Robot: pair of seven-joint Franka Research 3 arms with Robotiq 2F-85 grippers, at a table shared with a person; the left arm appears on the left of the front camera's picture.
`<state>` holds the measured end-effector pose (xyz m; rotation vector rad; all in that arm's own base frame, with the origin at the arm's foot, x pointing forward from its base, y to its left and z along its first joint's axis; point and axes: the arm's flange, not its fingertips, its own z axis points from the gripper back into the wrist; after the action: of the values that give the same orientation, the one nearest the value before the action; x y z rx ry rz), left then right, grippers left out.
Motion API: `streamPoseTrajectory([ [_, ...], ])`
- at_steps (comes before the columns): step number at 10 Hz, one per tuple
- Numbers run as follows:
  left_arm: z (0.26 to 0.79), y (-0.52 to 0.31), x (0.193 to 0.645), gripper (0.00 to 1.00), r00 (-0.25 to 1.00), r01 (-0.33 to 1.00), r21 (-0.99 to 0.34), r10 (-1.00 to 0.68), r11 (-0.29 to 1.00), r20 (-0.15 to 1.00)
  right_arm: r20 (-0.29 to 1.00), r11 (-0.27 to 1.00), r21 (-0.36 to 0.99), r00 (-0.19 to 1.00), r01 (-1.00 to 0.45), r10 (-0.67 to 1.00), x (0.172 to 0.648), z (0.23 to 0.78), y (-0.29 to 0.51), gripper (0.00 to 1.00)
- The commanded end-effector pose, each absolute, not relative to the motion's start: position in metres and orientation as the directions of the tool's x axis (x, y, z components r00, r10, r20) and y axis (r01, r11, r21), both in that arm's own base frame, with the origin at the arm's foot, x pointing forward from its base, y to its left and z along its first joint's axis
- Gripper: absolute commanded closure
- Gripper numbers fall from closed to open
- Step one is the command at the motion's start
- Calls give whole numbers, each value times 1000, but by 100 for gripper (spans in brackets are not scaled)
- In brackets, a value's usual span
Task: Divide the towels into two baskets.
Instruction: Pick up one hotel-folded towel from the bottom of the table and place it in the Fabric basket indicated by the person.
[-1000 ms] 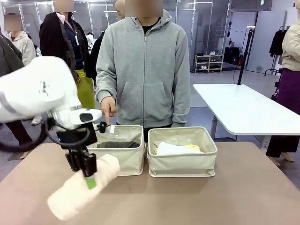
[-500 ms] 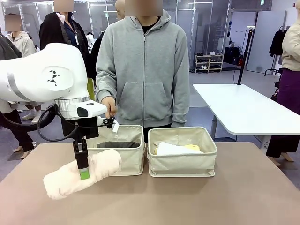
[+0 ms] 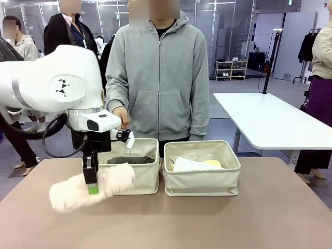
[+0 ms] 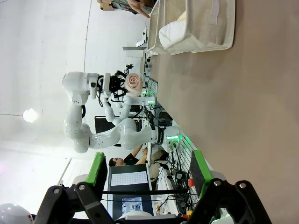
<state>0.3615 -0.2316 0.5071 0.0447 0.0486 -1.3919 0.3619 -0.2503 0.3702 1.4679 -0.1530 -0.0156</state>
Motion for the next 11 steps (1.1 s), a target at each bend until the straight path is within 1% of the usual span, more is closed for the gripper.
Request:
streamPoseTrajectory([
  [1, 534, -250, 399, 63, -64, 963, 252, -989, -96, -133, 74, 120, 991, 992, -61, -105, 360, 374, -248, 10],
  [2, 537, -249, 426, 63, -133, 947, 265, -973, -181, -188, 74, 120, 991, 992, -61, -105, 360, 374, -248, 10],
  [3, 537, -246, 452, 63, -145, 931, 291, -957, -218, -253, 74, 120, 991, 992, -61, -105, 360, 374, -248, 10],
  [4, 539, -242, 477, 63, -145, 932, 285, -950, -226, -278, 74, 120, 991, 992, -61, -105, 360, 374, -248, 10],
  [5, 540, -235, 504, 63, -188, 931, 268, -953, -250, -236, 74, 120, 991, 992, -61, -105, 360, 374, -248, 10],
  [6, 531, -232, 527, 63, -205, 939, 238, -959, -249, -194, 74, 120, 991, 992, -61, -105, 360, 374, -248, 10],
  [7, 520, -233, 545, 63, -207, 947, 208, -961, -244, -185, 74, 120, 991, 992, -61, -105, 360, 374, -248, 10],
  [9, 502, -237, 571, 63, -248, 946, 177, -959, -271, -140, 74, 120, 991, 992, -61, -105, 360, 374, -248, 10],
  [10, 487, -241, 580, 63, -245, 951, 158, -960, -265, -135, 74, 120, 991, 992, -61, -105, 360, 374, -248, 10],
  [11, 474, -242, 585, 63, -232, 957, 140, -960, -254, -154, 74, 120, 991, 992, -61, -105, 360, 374, -248, 10],
])
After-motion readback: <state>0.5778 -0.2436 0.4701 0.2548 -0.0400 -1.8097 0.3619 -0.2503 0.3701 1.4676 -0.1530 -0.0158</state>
